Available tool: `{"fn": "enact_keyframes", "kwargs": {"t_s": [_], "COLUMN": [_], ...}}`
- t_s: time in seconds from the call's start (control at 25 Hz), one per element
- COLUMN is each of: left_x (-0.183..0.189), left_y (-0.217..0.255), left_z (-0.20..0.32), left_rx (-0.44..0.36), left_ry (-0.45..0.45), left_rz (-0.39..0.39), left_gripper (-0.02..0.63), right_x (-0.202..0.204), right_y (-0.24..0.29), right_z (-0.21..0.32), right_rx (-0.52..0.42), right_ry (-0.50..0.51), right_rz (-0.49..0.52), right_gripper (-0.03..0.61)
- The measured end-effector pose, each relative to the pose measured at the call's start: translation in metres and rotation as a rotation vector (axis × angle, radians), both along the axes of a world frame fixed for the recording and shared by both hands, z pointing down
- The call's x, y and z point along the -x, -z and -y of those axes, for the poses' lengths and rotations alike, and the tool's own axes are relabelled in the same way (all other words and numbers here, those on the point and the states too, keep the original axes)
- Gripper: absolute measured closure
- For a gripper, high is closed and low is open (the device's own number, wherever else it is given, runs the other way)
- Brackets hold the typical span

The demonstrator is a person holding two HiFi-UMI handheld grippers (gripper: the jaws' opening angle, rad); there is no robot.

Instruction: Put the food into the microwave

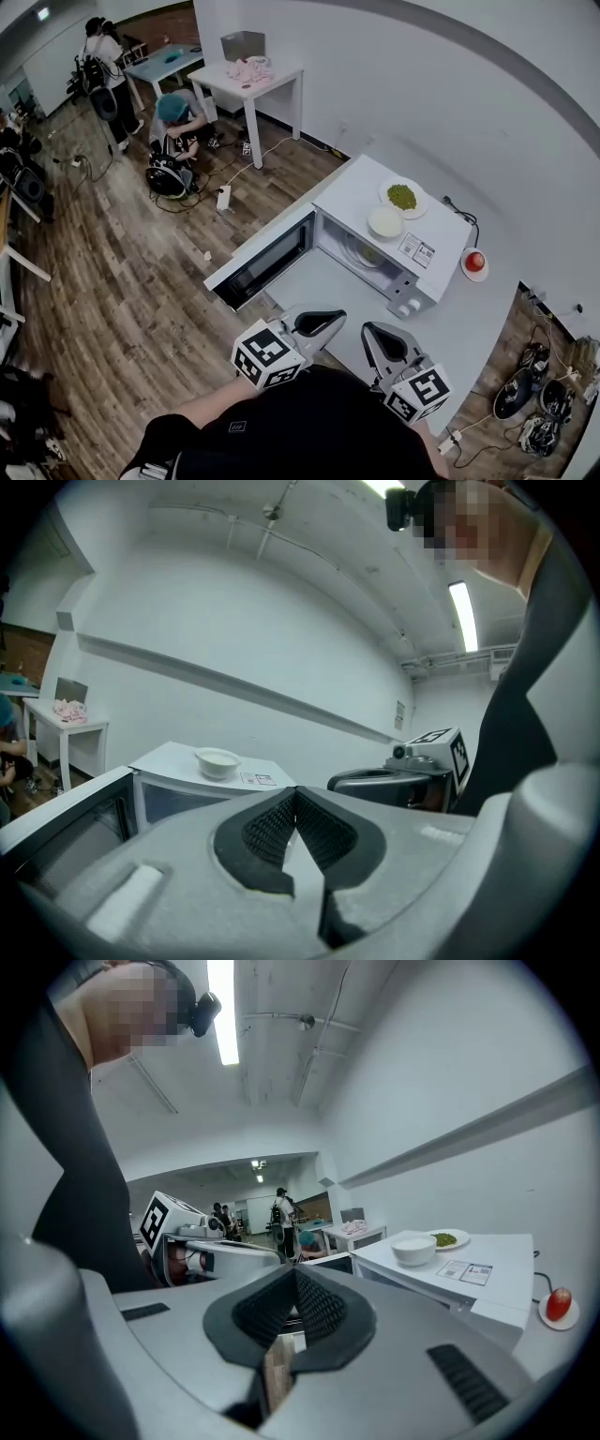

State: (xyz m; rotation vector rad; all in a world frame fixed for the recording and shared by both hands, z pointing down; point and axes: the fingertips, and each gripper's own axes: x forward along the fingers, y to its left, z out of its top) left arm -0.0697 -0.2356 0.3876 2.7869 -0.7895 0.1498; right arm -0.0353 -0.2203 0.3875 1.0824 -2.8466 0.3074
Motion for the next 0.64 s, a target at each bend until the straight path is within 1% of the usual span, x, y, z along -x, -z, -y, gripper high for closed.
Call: {"fn": "enact_keyframes", "kwargs": {"t_s": [0.28,0.64], "left_x": [-0.0075,-0.0068], "left_y": [0.0084,0.0085], "left_z": [0.0022,0.0015], "left_rx": [-0.047,-0.049], "left_ry": [-0.012,0.018], "left_rz": [0.013,0.01], "left_gripper": [0.606,0.605], "right_x": [-0.0058,-0.0077], "right_y": [0.0015,0.0027], "right_z": [0.0047,0.0049], "right_rx": [-0.016,-0.022], "right_ry": [-0.005,0.014], "right_rz": [0.006,0.002], "right_gripper": [0.565,0.565]}}
